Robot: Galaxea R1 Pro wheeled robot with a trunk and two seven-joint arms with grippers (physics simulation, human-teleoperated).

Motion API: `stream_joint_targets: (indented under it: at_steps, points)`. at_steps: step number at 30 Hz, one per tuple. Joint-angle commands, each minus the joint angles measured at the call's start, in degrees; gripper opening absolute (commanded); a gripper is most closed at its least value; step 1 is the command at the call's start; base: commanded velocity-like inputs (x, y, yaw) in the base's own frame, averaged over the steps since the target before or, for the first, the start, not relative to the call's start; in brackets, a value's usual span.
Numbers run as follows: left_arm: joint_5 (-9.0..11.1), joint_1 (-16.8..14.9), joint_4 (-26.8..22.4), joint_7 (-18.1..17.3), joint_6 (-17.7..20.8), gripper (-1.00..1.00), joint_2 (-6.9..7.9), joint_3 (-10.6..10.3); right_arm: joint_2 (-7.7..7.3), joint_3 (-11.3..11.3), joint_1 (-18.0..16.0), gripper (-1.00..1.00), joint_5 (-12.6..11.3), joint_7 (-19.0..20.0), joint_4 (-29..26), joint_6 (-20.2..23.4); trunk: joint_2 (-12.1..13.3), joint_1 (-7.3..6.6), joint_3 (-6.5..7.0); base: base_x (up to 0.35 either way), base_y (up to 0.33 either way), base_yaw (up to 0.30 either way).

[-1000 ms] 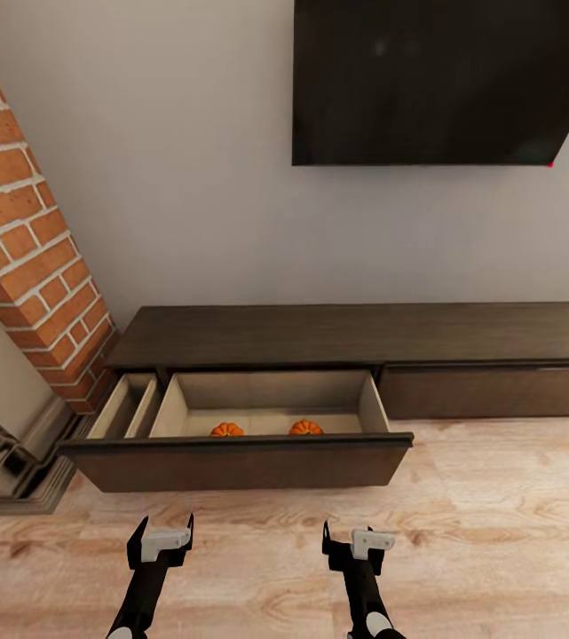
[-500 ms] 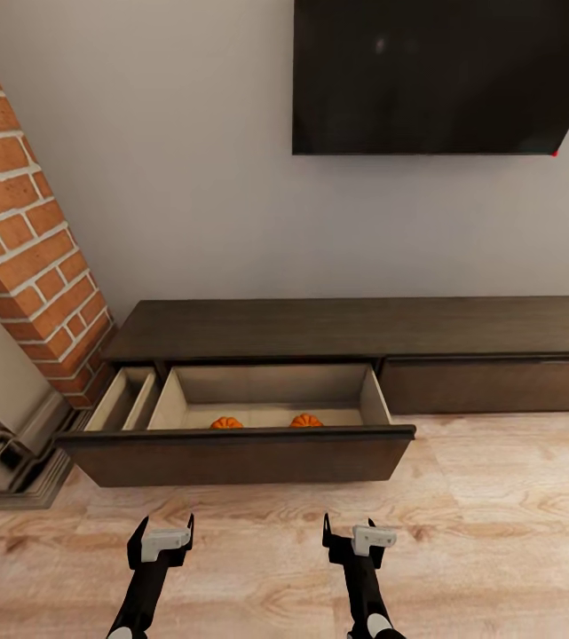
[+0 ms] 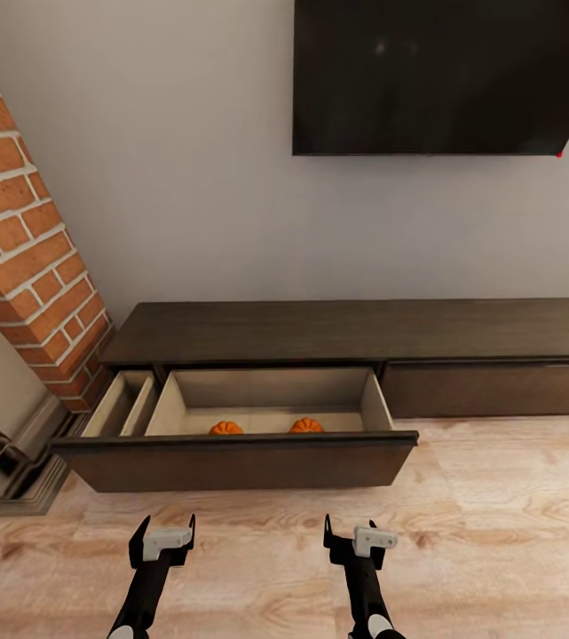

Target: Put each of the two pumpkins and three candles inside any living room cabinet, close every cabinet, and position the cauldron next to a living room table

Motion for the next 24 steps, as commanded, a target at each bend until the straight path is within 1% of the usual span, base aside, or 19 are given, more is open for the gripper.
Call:
stream_joint_targets:
  at_steps: [1, 18, 24]
  points:
    - [0.5, 0.0, -0.1, 0.3, -0.2, 1.00, 0.07, -0.5, -0.04, 0.5, 0.0, 1.00, -0.5, -0.3, 0.1, -0.2, 0.0, 0.01, -0.04, 0.126, 0.011, 0.000]
    - [0.5, 0.0, 0.1, 0.5, -0.4, 1.00, 0.01, -0.5, -0.06, 0.6, -0.1, 1.00, -0.4, -0.2, 0.0, -0.1, 0.0, 0.01, -0.04, 0.024, 0.002, 0.000]
    - [0.4, 0.0, 0.2, 0.4, -0.3, 1.00, 0.01, -0.5, -0.05, 0.7, -0.1, 1.00, -0.4, -0.2, 0.0, -0.1, 0.0, 0.01, -0.04, 0.162, 0.000, 0.000]
